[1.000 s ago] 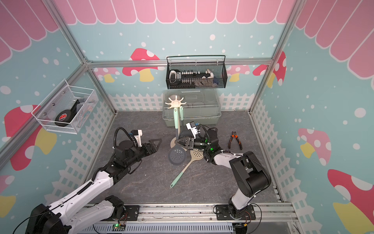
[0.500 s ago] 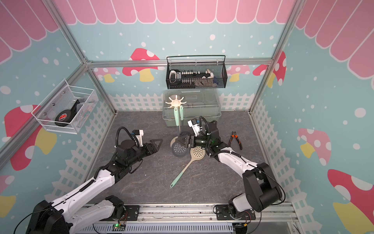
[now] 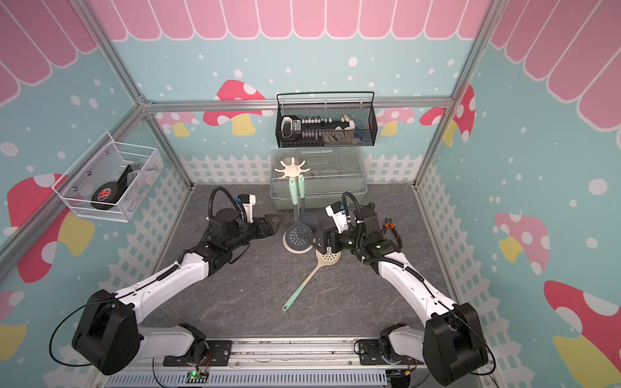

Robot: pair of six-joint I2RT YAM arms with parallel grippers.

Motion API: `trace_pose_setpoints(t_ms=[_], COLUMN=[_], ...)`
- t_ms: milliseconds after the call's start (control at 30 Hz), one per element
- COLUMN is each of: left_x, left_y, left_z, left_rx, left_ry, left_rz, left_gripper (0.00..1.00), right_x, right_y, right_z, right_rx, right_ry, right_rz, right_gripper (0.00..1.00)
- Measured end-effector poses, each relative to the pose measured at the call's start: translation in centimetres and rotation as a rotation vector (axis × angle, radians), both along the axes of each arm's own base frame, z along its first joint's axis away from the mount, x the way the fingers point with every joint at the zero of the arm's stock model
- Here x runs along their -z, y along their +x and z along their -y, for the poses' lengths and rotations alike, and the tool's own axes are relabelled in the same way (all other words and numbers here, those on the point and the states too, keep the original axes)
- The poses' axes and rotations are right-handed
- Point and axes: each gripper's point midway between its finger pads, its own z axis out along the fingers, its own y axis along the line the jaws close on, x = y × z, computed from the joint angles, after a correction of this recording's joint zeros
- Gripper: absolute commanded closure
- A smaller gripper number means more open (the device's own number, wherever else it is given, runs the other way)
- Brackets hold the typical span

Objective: Hang the skimmer on the kitchen utensil rack
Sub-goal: Adjust the rack at the center of the board.

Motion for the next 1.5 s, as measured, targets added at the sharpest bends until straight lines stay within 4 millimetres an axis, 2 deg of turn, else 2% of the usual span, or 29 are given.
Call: trace_pose_setpoints(t_ms=[133, 267, 600, 767, 867, 1033, 1267, 1400, 1500], left_x=[-2.3, -2.7, 0.4, 0.8, 0.5, 0.1, -0.9, -1.2, -1.4], left_y=[1.8, 3.2, 5.3, 5.7, 5.6, 5.2, 4.2, 4.1, 4.5], left_z=[2.1, 3.7, 5.6, 6.1, 6.6, 7.3, 8.3, 8.5, 7.9], left_rx=[0.089, 0.148, 0.184, 0.193, 0.202, 0.210, 0.201, 0.167, 0.115], left_ry=[0.027, 0.055, 0.116, 0.137, 0.157, 0.202, 0.281, 0.368, 0.397], left_rz=[0.086, 0.123, 0.095, 0.110, 0.147, 0.200, 0.279, 0.339, 0.353], left_gripper=[0.01, 0.01, 0.01, 0.18, 0.25, 0.47, 0.66, 0.92, 1.00], right_x=[2.5, 4.8, 3.5, 2.5, 2.0, 2.0, 2.3, 1.9, 1.5], right_y=[0.2, -0.2, 0.6, 0.4, 0.4, 0.5, 0.5, 0.2, -0.1], right_z=[1.2, 1.2, 0.8, 1.0, 1.2, 1.4, 1.6, 1.8, 2.1], right_rx=[0.047, 0.054, 0.052, 0.060, 0.071, 0.080, 0.096, 0.104, 0.110], right_ry=[0.004, 0.015, 0.059, 0.062, 0.059, 0.055, 0.042, 0.039, 0.034], right_rz=[-0.021, -0.068, -0.013, 0.022, 0.039, 0.040, 0.028, 0.033, 0.038], right_gripper=[0.01, 0.02, 0.01, 0.01, 0.01, 0.02, 0.02, 0.02, 0.02])
